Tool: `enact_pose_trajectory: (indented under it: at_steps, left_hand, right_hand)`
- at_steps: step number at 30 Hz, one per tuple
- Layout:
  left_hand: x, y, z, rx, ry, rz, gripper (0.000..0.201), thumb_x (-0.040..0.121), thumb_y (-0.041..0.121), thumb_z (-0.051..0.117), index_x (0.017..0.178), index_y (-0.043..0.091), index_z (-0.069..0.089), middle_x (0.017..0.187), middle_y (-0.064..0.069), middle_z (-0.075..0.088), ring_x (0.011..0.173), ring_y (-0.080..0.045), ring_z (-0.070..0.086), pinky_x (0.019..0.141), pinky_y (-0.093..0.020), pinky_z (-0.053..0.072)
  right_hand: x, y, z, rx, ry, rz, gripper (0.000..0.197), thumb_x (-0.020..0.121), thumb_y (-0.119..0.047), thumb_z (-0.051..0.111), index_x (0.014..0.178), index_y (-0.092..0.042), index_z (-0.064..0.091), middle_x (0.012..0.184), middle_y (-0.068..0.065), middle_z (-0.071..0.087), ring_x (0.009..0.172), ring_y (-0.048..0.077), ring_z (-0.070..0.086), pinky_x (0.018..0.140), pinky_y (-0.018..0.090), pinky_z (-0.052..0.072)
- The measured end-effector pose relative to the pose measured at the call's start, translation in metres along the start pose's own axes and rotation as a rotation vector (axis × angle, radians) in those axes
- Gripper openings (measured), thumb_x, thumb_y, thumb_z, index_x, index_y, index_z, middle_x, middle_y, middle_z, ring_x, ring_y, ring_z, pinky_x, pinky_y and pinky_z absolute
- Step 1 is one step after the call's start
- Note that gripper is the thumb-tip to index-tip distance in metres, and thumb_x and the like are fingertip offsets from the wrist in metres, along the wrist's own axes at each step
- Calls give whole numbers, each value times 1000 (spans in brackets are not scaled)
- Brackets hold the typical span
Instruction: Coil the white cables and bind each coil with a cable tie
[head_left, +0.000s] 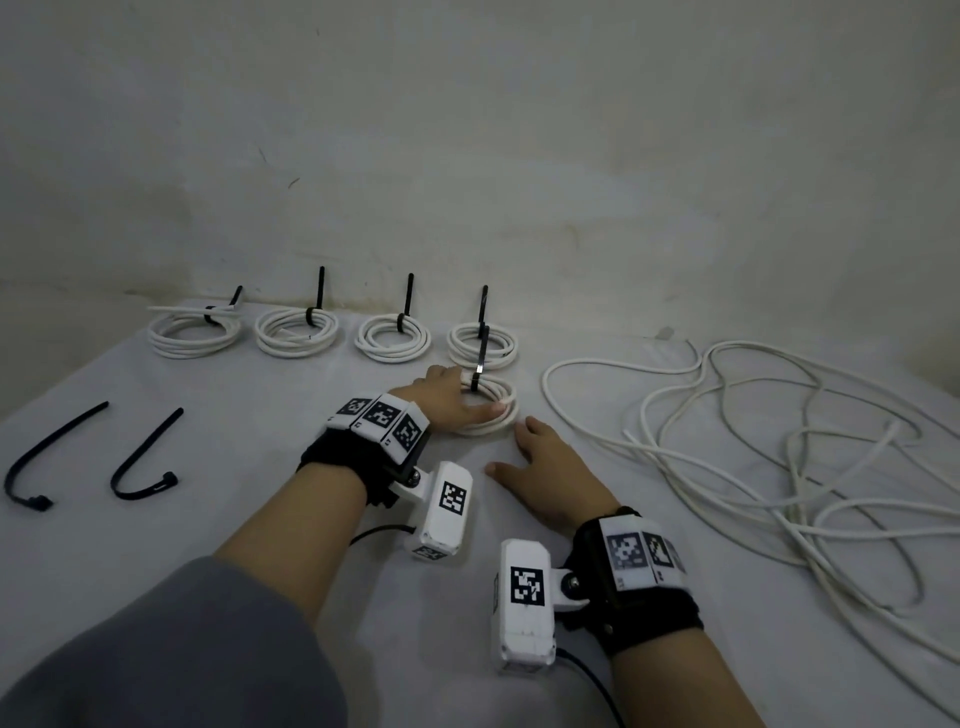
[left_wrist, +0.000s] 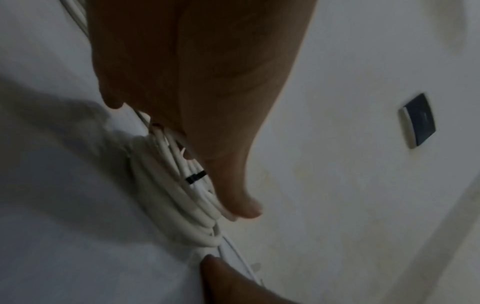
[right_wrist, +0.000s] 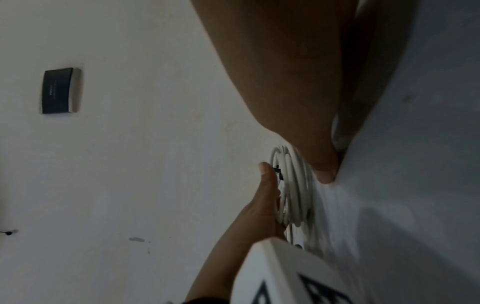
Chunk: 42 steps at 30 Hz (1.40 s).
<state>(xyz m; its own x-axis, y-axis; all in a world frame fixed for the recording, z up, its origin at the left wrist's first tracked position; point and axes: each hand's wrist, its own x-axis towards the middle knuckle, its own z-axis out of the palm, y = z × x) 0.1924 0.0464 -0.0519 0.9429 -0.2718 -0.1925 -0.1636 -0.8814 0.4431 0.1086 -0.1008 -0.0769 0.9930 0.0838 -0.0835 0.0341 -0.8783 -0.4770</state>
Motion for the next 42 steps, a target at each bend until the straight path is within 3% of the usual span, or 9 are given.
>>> enact_pose_trajectory:
  at_steps: [4, 12, 19, 22, 25, 29, 32, 36, 42]
  left_hand:
    - [-2, 2, 6, -43, -25, -25, 77, 96, 57, 30, 151, 11, 5, 158, -12, 5, 145, -29, 13, 115, -41, 14]
    - [-5, -5, 1, 35, -13, 55, 87, 87, 56, 55, 151, 16, 12, 156, -7, 11, 141, -24, 25, 113, -41, 25]
    - [-4, -14, -3, -176, -24, 114, 82, 84, 39, 68, 145, 13, 20, 147, -8, 29, 133, -21, 35, 108, -31, 30]
    - [-3, -25, -4, -225, 22, 154, 57, 82, 33, 71, 120, 14, 33, 115, -5, 46, 105, -17, 47, 87, -29, 40]
    - [-5, -35, -9, -174, -21, 191, 30, 87, 32, 65, 109, 18, 49, 114, 1, 44, 106, -13, 43, 97, -34, 39]
    - [-9, -39, -20, -94, -77, 265, 18, 90, 18, 60, 108, 20, 61, 139, -1, 43, 132, -17, 40, 106, -32, 31]
    - [-12, -40, -26, -60, -27, 345, 28, 79, 8, 72, 104, 20, 66, 151, 0, 35, 137, -12, 34, 106, -21, 26]
    - [-9, -37, -33, 86, 103, 431, 31, 69, 2, 79, 97, 12, 72, 130, 1, 56, 119, -15, 51, 94, -18, 31]
    - [-5, -28, -38, 203, 123, 474, 31, 67, 9, 81, 95, 11, 72, 96, 1, 66, 90, -13, 56, 84, -25, 43]
  right_hand:
    - [1, 0, 1, 14, 1, -6, 71, 94, -42, 52, 150, -9, 22, 159, 7, 12, 145, 21, 15, 117, 42, 17]
    - [4, 4, 4, 60, 37, -10, 68, 92, -39, 56, 147, -11, 29, 156, 8, 23, 142, 22, 22, 116, 40, 20]
    - [8, 3, 1, 401, 313, -106, 53, 87, -10, 62, 136, -16, 43, 121, 1, 50, 118, 18, 48, 89, 15, 29]
    - [17, 2, 2, 339, 334, -154, 42, 82, -4, 65, 122, -17, 61, 114, 3, 48, 109, 19, 53, 84, 7, 30]
    - [27, -2, -4, 246, 296, -171, 35, 78, -1, 69, 112, -11, 68, 111, 5, 44, 97, 14, 49, 73, -4, 27]
    - [41, -14, -24, -71, 169, -246, 27, 74, -7, 75, 100, -13, 72, 111, 8, 51, 99, 19, 52, 79, 18, 38]
    - [49, -22, -37, -225, 45, -312, 20, 75, -6, 73, 94, -10, 70, 102, 9, 64, 86, 16, 52, 63, 17, 38]
    - [54, -28, -49, -337, -91, -365, 26, 73, -5, 74, 95, -14, 64, 83, -4, 55, 84, 15, 49, 60, 20, 30]
    - [60, -27, -47, -283, -120, -503, 26, 75, 0, 66, 91, -14, 50, 91, 8, 57, 82, 22, 50, 65, 27, 33]
